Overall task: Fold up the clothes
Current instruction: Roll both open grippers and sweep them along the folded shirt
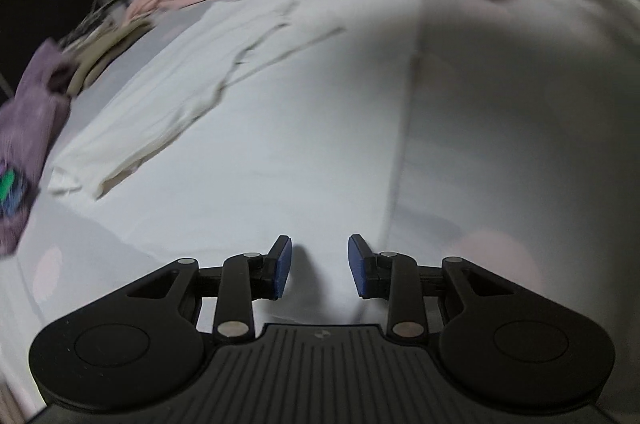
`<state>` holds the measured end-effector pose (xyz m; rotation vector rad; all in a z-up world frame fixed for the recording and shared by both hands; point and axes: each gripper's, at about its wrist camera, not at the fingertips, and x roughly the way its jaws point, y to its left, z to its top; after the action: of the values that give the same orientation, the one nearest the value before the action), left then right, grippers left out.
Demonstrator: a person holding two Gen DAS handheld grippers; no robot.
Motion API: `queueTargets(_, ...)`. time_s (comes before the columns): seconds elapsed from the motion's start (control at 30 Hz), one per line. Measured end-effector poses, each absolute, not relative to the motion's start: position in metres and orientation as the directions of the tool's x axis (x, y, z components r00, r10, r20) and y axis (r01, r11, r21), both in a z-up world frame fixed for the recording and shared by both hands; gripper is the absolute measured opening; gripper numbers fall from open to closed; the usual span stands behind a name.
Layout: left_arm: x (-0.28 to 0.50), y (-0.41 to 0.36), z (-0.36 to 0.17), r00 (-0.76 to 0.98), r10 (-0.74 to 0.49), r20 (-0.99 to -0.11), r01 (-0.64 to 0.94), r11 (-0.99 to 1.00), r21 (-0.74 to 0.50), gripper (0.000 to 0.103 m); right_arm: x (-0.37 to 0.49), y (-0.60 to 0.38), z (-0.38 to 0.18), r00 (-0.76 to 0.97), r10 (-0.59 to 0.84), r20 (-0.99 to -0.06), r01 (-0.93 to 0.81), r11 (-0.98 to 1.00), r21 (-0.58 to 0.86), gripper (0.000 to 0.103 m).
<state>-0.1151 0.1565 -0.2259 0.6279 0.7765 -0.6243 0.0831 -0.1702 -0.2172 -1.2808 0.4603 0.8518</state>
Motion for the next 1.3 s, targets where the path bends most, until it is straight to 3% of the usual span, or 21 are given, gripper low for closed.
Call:
queueTargets(0.17,-0.143,0.140,-0.235,0.603,-0.224,-0.765,0.720,0.565,0.402,0.032,0.067,-0.177,-0.222,0.634,0.299,-0.713,-0.750,0.017,-0.661,0.054)
queueTargets(0.2,-0.146,0.138,-0.238,0.622,-0.206,-0.756,0.712,0.551,0.436,0.036,0.064,-0.177,-0.223,0.641,0.300,-0.707,-0.745,0.020,-0.667,0.054)
queueTargets(0.27,-0.151,0.133,-0.243,0.658,-0.171,-0.734,0.693,0.519,0.501,0.054,0.060,-0.178,-0.226,0.660,0.295,-0.691,-0.725,0.012,-0.688,0.055)
queueTargets(0.3,-0.153,0.131,-0.246,0.675,-0.154,-0.721,0.682,0.501,0.532,0.056,0.057,-0.179,-0.228,0.670,0.293,-0.682,-0.714,0.005,-0.700,0.055)
queueTargets(0.73,-0.160,0.129,-0.270,0.788,-0.052,-0.613,0.599,0.293,0.745,0.055,0.038,-0.191,-0.263,0.773,0.341,-0.535,-0.523,-0.135,-0.842,0.056)
queueTargets(0.8,-0.157,0.128,-0.271,0.797,-0.039,-0.603,0.587,0.286,0.758,0.054,0.042,-0.190,-0.265,0.786,0.344,-0.513,-0.503,-0.124,-0.855,0.056)
queueTargets(0.83,-0.153,0.128,-0.271,0.800,-0.025,-0.600,0.579,0.296,0.760,0.047,0.043,-0.189,-0.267,0.791,0.346,-0.505,-0.496,-0.121,-0.860,0.056)
queueTargets(0.9,-0.147,0.130,-0.268,0.794,-0.013,-0.607,0.579,0.317,0.751,0.030,0.046,-0.189,-0.269,0.797,0.352,-0.491,-0.481,-0.120,-0.868,0.056)
queueTargets(0.93,-0.144,0.131,-0.267,0.791,-0.010,-0.612,0.581,0.328,0.745,0.015,0.047,-0.189,-0.269,0.799,0.356,-0.484,-0.475,-0.121,-0.872,0.056)
queueTargets(1.3,-0.130,0.139,-0.250,0.773,-0.029,-0.633,0.580,0.434,0.689,0.014,0.062,-0.184,-0.279,0.821,0.373,-0.432,-0.404,-0.156,-0.901,0.055)
